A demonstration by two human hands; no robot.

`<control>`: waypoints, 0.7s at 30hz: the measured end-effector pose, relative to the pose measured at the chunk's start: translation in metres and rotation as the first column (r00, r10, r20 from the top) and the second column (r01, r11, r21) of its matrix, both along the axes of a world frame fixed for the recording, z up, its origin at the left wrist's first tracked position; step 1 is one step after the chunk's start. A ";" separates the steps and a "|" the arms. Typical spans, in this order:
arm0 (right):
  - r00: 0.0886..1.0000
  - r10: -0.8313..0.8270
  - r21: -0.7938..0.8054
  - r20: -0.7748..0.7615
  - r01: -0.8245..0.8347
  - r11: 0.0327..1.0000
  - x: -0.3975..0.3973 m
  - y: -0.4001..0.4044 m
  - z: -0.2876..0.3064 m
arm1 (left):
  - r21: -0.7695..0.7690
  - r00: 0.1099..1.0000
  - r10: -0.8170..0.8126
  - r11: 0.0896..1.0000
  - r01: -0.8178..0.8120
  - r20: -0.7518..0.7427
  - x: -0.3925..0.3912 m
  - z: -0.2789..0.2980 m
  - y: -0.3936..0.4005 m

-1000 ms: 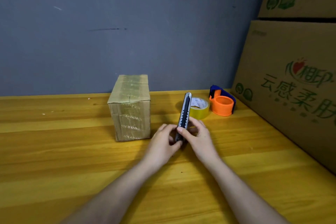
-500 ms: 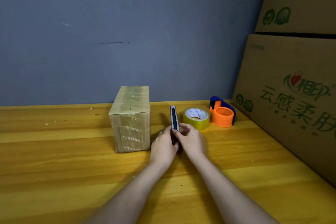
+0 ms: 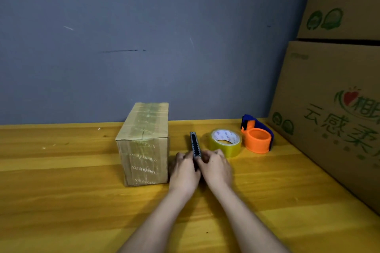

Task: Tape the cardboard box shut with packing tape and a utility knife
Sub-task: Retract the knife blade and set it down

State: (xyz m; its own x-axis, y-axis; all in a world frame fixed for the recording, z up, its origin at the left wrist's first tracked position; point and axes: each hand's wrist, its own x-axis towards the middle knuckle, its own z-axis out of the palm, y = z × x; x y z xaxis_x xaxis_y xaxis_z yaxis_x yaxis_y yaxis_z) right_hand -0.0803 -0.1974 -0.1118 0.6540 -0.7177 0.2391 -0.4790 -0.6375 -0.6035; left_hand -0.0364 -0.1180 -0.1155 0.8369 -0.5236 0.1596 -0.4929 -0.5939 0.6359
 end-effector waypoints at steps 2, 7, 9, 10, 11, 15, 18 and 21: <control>0.998 0.005 -0.033 -0.056 -0.007 0.999 0.002 0.000 0.000 | 0.070 1.000 0.007 0.997 -0.009 0.023 0.002 0.000 -0.001; 0.993 0.034 -0.085 -0.109 -0.044 0.995 0.001 0.001 0.003 | 0.204 0.999 -0.002 0.979 -0.009 0.053 0.002 0.002 -0.001; 0.993 0.033 -0.104 -0.111 -0.045 0.994 0.000 0.001 0.003 | 0.216 0.998 0.005 0.976 -0.019 0.065 0.001 0.001 -0.002; 0.993 0.030 -0.109 -0.110 -0.042 0.993 -0.001 0.001 0.003 | 0.220 0.997 0.012 0.975 -0.029 0.077 -0.001 0.001 -0.002; 0.994 0.030 -0.113 -0.102 -0.042 0.993 -0.003 0.001 0.003 | 0.221 0.995 0.017 0.974 -0.038 0.094 -0.002 0.000 -0.002; 0.998 0.030 -0.088 -0.062 -0.036 0.995 -0.005 0.003 0.003 | 0.228 0.984 0.032 0.971 -0.072 0.175 -0.008 -0.004 0.000; 0.999 0.019 -0.065 -0.047 -0.022 0.998 -0.007 0.006 0.005 | 0.219 0.973 0.045 0.971 -0.096 0.228 -0.013 -0.002 0.003; 1.000 -0.006 -0.021 -0.027 0.005 1.000 -0.007 0.007 0.005 | 0.220 0.967 0.049 0.970 -0.106 0.249 -0.016 -0.003 0.001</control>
State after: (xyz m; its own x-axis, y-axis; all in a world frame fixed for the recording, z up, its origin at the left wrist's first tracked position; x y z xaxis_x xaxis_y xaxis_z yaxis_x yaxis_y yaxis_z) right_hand -0.0872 -0.1907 -0.1067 0.6566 -0.7162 0.2365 -0.4983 -0.6474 -0.5767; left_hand -0.0525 -0.1168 -0.1182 0.8280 -0.5049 0.2438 -0.5606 -0.7522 0.3462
